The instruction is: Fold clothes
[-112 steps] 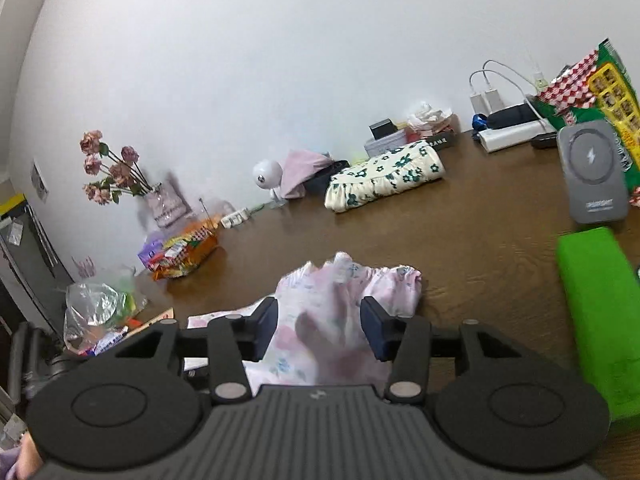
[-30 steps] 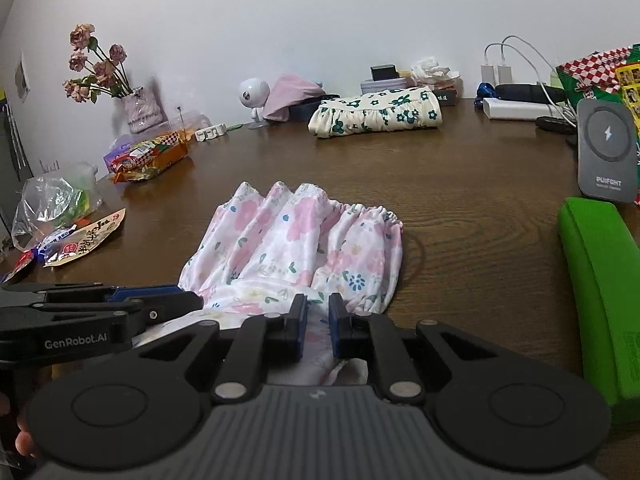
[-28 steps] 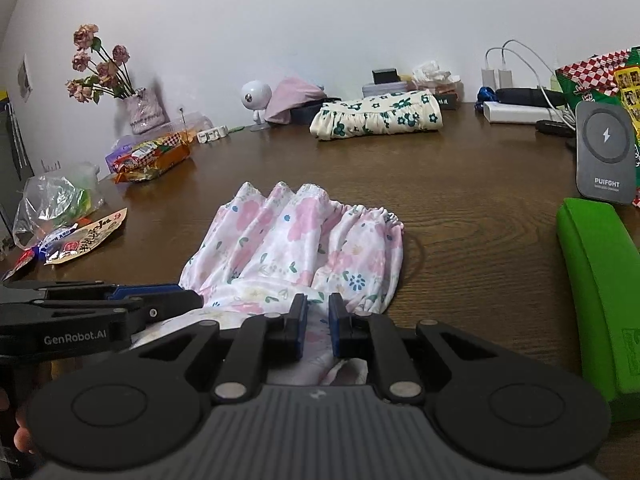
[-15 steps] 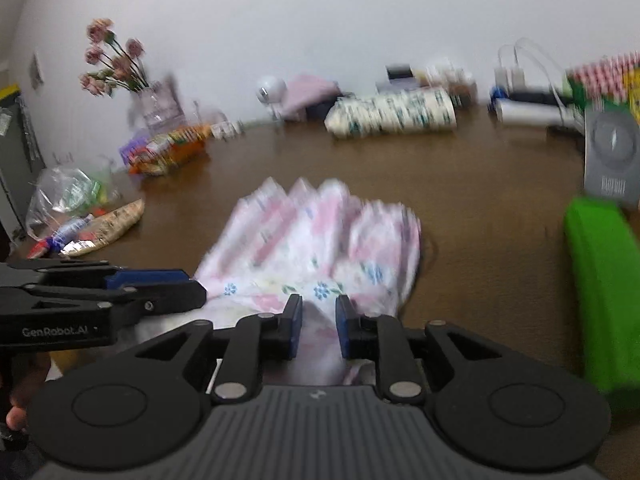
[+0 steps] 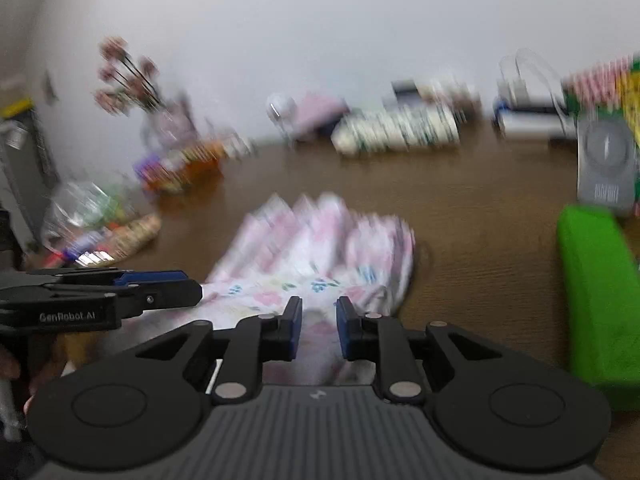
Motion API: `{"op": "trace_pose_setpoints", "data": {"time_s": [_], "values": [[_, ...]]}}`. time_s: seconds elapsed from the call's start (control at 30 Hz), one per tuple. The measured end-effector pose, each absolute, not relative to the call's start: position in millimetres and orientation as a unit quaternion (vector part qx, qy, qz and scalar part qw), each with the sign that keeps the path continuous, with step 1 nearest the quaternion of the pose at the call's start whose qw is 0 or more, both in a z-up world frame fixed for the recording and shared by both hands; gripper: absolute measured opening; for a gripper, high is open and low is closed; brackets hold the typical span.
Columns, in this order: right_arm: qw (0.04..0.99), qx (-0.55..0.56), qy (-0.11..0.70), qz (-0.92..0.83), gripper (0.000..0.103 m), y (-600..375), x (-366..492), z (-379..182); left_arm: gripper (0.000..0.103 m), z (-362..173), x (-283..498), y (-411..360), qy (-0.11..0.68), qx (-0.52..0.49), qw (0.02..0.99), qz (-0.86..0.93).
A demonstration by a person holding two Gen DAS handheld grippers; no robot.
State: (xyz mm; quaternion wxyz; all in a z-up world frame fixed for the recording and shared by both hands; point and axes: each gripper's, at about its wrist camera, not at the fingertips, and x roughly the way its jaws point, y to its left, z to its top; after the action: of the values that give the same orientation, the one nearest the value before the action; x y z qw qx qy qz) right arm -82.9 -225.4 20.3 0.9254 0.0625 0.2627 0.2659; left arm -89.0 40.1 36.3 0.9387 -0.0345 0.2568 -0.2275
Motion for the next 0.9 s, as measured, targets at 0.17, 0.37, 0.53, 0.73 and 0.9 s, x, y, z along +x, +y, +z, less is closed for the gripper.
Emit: {"op": "trace_pose_setpoints", "data": {"time_s": [0.17,0.37,0.53,0.73,0.9], "values": [[0.923,0.064,0.263,0.272,0.033,-220.6,-73.4,22.3,0.048,24.2,-76.1,29.7,0.280,-0.016,0.928,-0.243],[0.918,0.047,0.295,0.260,0.031,-211.8,-62.5,2.6,0.049,15.2,-68.4,41.1,0.287,-0.044,0.924,-0.250],[0.915,0.022,0.237,0.327,0.045,-231.3,-94.9,32.8,0.053,40.1,-100.0,73.9,0.251,-0.013,0.916,-0.314],[0.914,0.009,0.274,0.298,0.047,-204.1,-69.3,30.0,0.054,29.2,-129.7,73.8,0.253,0.075,0.901,-0.344],[0.906,-0.017,0.316,0.280,0.046,-186.2,-51.7,6.9,0.054,15.7,-146.1,69.6,0.240,0.090,0.907,-0.335]]}}
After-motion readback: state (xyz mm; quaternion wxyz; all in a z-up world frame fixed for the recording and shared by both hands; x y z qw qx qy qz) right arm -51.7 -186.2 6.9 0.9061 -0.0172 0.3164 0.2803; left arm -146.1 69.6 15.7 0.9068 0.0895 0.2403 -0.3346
